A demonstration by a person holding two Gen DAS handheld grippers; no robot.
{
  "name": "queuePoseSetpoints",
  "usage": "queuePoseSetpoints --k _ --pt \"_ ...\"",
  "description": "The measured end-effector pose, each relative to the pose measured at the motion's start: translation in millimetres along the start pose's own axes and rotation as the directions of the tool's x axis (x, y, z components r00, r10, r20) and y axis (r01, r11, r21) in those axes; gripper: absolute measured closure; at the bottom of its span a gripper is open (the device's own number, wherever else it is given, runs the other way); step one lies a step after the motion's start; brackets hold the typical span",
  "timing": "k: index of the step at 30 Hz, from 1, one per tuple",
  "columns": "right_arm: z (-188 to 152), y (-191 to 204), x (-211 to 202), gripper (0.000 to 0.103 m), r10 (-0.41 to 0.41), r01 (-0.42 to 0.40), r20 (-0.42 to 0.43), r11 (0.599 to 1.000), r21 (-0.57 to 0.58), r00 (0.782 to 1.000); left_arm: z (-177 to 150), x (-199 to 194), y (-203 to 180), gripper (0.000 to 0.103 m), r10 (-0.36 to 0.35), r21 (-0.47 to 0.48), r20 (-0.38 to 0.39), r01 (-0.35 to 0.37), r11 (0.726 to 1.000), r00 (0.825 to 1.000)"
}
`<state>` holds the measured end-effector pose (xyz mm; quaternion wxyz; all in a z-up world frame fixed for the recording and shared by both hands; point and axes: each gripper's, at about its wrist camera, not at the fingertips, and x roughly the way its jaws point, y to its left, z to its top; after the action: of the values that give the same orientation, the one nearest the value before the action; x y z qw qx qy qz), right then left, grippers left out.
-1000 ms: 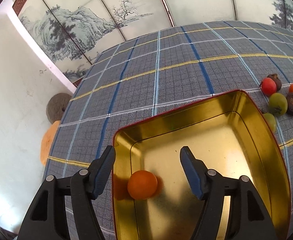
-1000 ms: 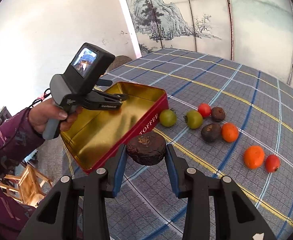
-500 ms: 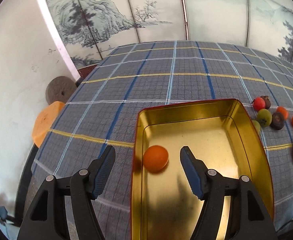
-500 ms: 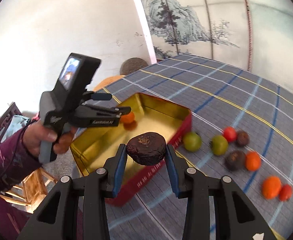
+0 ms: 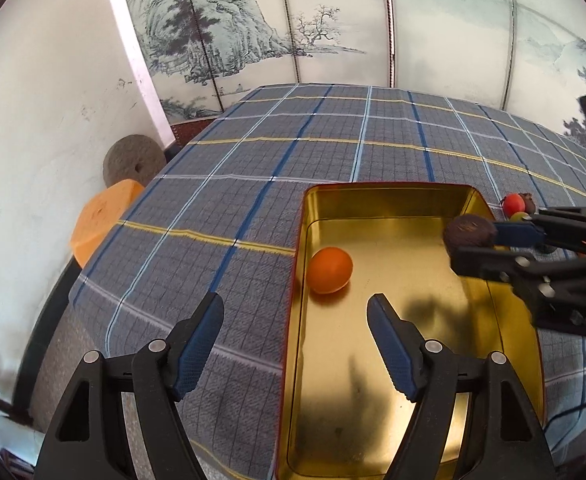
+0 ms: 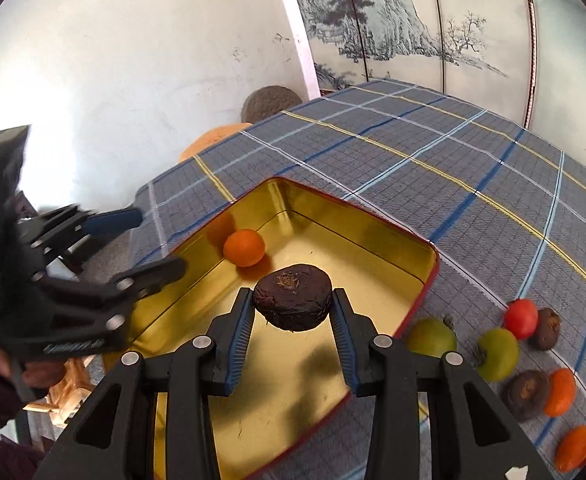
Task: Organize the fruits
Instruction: 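Lower the dark persimmon into the tin and open the right gripper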
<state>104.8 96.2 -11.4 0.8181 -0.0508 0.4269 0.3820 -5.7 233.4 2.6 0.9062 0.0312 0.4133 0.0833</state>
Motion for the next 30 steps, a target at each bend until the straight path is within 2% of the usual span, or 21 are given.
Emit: queuePoseSetpoints --k 8,12,14,18,20,26,30 --pt "10.7 -4.7 23.6 0.066 -0.044 0.045 -0.029 0.998 0.033 0.999 -6.5 -4.5 3.6 0.028 0.002 -0.011 -0.005 -0.002 1.000 1.000" --pt "16.7 -7.2 23.2 0.064 -0.053 0.053 -0.003 0.997 0.060 0.999 -7.3 -6.1 1.8 0.027 0.000 -0.009 -0.009 -0.001 1.000 1.000" --pt "19.1 -8.9 16.7 0.047 -0.059 0.057 0.021 0.995 0.079 0.998 -7.8 -7.4 1.7 0.027 0.001 -0.007 -0.006 -0.001 1.000 1.000" --pt "18.9 -10.6 -11.5 0.043 -0.021 0.009 0.111 0.993 0.114 0.994 -8.9 -10.0 -0.1 0.026 0.002 -0.001 -0.001 -0.002 1.000 1.000" --pt "14.4 -9.5 -29.1 0.038 -0.013 -0.003 0.148 0.994 0.113 0.989 -9.9 -12.6 -3.2 0.026 -0.001 0.005 0.000 0.001 1.000 1.000" --pt "-27.5 -18.9 -90.2 0.030 -0.088 0.060 0.205 0.989 0.136 0.975 -9.1 -22.5 -16.7 0.025 -0.004 0.036 0.013 0.004 0.999 1.000" --pt "-73.7 -42.5 -128.8 0.027 -0.213 0.179 0.184 0.966 0.184 0.959 -7.2 -29.5 -29.4 0.024 -0.012 0.062 0.020 0.011 0.998 1.000"
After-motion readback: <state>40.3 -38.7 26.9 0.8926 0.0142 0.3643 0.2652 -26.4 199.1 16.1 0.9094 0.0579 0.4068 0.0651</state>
